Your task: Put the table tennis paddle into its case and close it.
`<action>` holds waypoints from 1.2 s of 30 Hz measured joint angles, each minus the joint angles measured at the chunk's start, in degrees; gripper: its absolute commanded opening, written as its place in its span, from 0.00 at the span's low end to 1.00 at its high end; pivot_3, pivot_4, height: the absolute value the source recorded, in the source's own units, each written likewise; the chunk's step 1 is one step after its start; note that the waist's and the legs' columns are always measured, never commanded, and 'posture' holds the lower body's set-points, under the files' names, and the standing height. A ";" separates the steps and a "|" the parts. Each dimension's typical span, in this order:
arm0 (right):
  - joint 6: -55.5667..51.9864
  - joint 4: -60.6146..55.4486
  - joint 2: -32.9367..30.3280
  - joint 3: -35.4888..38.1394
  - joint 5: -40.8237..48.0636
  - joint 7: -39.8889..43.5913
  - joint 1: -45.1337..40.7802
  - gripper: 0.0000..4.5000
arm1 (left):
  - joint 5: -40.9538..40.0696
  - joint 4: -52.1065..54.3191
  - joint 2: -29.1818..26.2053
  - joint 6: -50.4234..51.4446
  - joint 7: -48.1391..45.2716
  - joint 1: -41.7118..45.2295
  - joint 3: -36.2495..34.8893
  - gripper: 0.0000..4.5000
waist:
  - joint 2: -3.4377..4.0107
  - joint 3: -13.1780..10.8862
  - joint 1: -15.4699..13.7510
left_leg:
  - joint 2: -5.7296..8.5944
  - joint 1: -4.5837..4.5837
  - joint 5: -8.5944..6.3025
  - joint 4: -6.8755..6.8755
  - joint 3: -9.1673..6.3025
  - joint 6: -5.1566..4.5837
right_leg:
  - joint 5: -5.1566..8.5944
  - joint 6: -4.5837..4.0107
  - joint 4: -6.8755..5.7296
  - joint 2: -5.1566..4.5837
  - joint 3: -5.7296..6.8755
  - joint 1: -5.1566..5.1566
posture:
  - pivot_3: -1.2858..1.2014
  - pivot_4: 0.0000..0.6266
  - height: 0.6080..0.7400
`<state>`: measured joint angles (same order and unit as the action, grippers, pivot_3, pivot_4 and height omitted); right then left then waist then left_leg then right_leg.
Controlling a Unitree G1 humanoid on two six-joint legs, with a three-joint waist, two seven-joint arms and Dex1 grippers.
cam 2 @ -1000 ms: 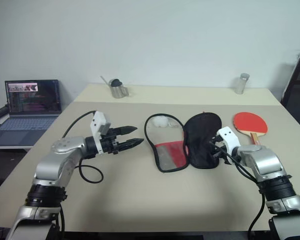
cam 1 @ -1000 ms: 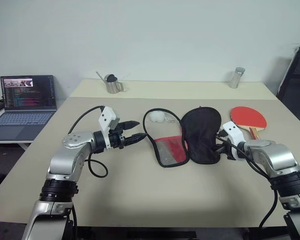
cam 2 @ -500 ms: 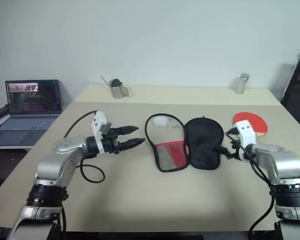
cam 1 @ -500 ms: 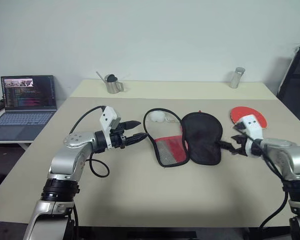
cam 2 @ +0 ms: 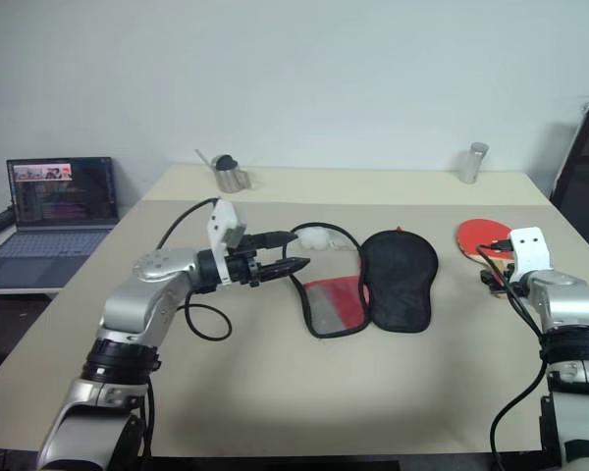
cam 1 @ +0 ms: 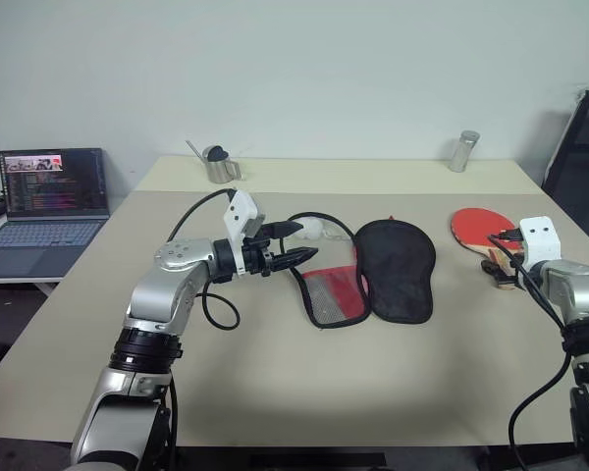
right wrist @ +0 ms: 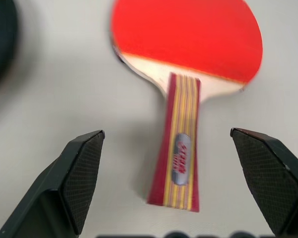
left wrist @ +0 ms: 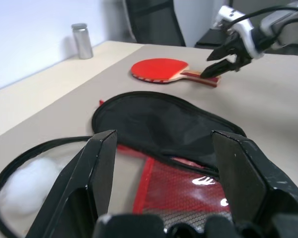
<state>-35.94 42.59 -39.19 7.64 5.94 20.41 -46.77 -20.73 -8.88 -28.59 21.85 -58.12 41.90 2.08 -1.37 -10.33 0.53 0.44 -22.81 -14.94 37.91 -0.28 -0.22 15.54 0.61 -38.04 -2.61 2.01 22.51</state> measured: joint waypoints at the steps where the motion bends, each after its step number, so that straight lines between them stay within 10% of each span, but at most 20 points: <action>1: 0.84 1.83 0.45 0.05 -0.16 -0.46 -0.54 0.99 | 0.24 -0.08 0.06 -0.02 -0.01 0.00 0.03 0.72 | 0.01 0.00 0.00 | 0.00 -0.01 0.00 0.00 -0.01 0.00 | 0.00 0.00 0.00 0.00 0.00 0.00 | 0.52 0.24 1.00; 7: 7.46 13.71 1.98 0.10 -0.82 -0.80 -4.60 0.99 | 0.58 -0.40 0.07 -0.21 -0.10 0.04 0.03 0.72 | 0.02 -0.01 -0.08 | 0.01 -0.02 0.00 0.01 0.01 0.01 | 0.00 0.00 0.02 -0.01 -0.01 0.00 | 0.52 0.24 1.00; 17: 13.89 21.28 1.98 0.15 -2.53 -1.54 -6.81 0.31 | 0.76 -0.65 0.00 -0.87 -0.13 0.01 0.07 0.72 | 0.02 -0.01 -0.09 | 0.01 0.01 0.01 0.04 0.03 0.02 | 0.00 0.00 0.00 -0.02 -0.04 -0.03 | 0.52 0.24 1.00; 26: 11.17 16.18 -0.06 -1.42 -3.43 1.94 -3.80 0.30 | 0.84 -0.64 -0.03 -0.99 -0.19 -0.05 0.11 0.72 | 0.02 -0.01 -0.27 | 0.01 -0.02 0.01 0.02 0.00 0.02 | 0.00 0.00 0.03 -0.02 -0.01 -0.03 | 0.52 0.24 1.00; 36: -16.77 -33.42 -10.64 2.54 1.44 11.78 27.56 0.30 | 0.82 -0.82 0.51 -1.12 -0.68 -0.98 0.52 0.72 | 0.11 0.03 -1.88 | 0.03 -0.10 -0.01 0.03 -0.24 -0.01 | 0.03 0.04 0.09 -0.02 0.18 -0.07 | 0.52 0.24 1.00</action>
<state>-52.71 9.17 -49.82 10.18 7.38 32.19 -19.21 -19.91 -9.70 -28.08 20.73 -58.80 40.92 2.61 -1.26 -10.30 -1.36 0.47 -22.92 -14.95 37.94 -0.52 -0.22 15.57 0.65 -37.95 -2.64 2.20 22.43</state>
